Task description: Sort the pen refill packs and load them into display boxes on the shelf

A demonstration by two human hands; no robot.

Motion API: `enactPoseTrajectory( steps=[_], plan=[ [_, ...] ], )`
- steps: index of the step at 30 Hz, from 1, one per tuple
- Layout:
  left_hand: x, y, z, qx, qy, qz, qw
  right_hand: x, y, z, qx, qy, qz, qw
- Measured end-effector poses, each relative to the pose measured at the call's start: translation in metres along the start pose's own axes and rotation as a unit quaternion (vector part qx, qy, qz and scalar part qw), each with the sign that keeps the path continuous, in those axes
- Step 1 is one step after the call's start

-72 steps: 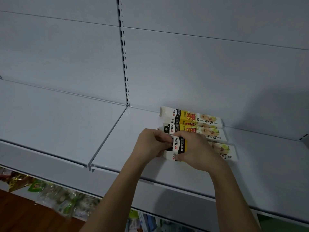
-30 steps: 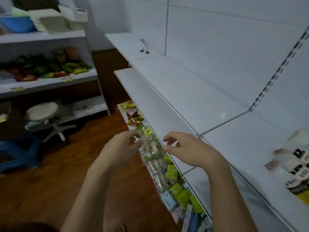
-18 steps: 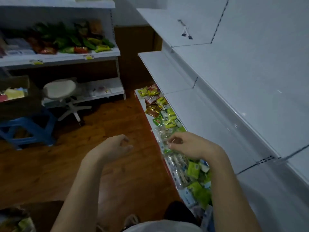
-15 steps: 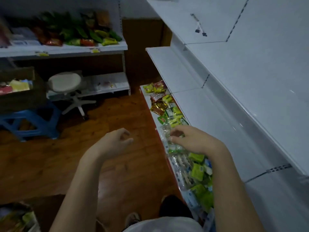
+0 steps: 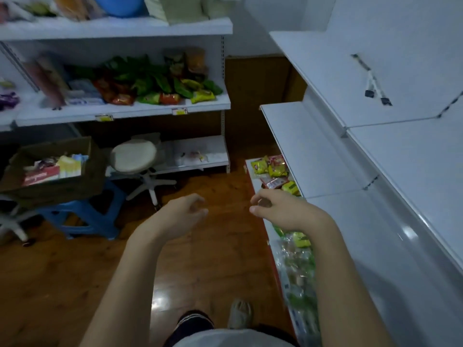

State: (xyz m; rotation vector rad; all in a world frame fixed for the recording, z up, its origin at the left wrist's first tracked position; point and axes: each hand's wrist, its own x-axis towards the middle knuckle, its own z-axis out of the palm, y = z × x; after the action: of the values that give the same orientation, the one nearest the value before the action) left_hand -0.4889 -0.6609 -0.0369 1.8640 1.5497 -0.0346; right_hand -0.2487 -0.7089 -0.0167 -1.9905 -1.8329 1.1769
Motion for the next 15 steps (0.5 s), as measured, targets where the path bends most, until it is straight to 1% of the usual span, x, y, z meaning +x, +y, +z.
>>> enactPoseTrajectory(
  steps=[2, 3, 6, 7, 8, 10, 11, 13, 15],
  plan=[
    [0.030, 0.006, -0.017, 0.000, 0.032, 0.005, 0.999, 0.036, -0.008, -0.018, 0.010, 0.011, -0.011, 1.000],
    [0.043, 0.008, -0.024, 0.003, 0.025, 0.006, 1.000, 0.051, -0.011, -0.026, 0.005, 0.011, -0.009, 1.000],
    [0.088, 0.016, -0.048, 0.009, -0.061, -0.008, 0.998, 0.093, -0.017, -0.054, -0.009, -0.038, -0.004, 0.999],
    [0.106, 0.019, -0.058, 0.014, -0.066, -0.008, 0.998, 0.107, -0.019, -0.065, -0.002, -0.039, -0.003, 0.999],
    [0.127, 0.022, -0.067, 0.017, -0.055, -0.004, 0.998, 0.122, -0.019, -0.076, 0.007, -0.027, -0.001, 1.000],
    [0.170, 0.027, -0.084, 0.011, -0.025, 0.016, 1.000, 0.154, -0.017, -0.096, 0.022, 0.023, 0.009, 0.999],
    [0.192, 0.031, -0.092, 0.008, -0.022, 0.029, 0.999, 0.170, -0.016, -0.105, 0.028, 0.042, 0.020, 0.999],
    [0.236, 0.039, -0.105, 0.003, -0.038, 0.052, 0.998, 0.203, -0.011, -0.115, 0.027, 0.047, 0.046, 0.997],
    [0.281, 0.047, -0.118, -0.004, -0.070, 0.073, 0.995, 0.234, -0.007, -0.127, 0.027, 0.026, 0.078, 0.996]
  ],
)
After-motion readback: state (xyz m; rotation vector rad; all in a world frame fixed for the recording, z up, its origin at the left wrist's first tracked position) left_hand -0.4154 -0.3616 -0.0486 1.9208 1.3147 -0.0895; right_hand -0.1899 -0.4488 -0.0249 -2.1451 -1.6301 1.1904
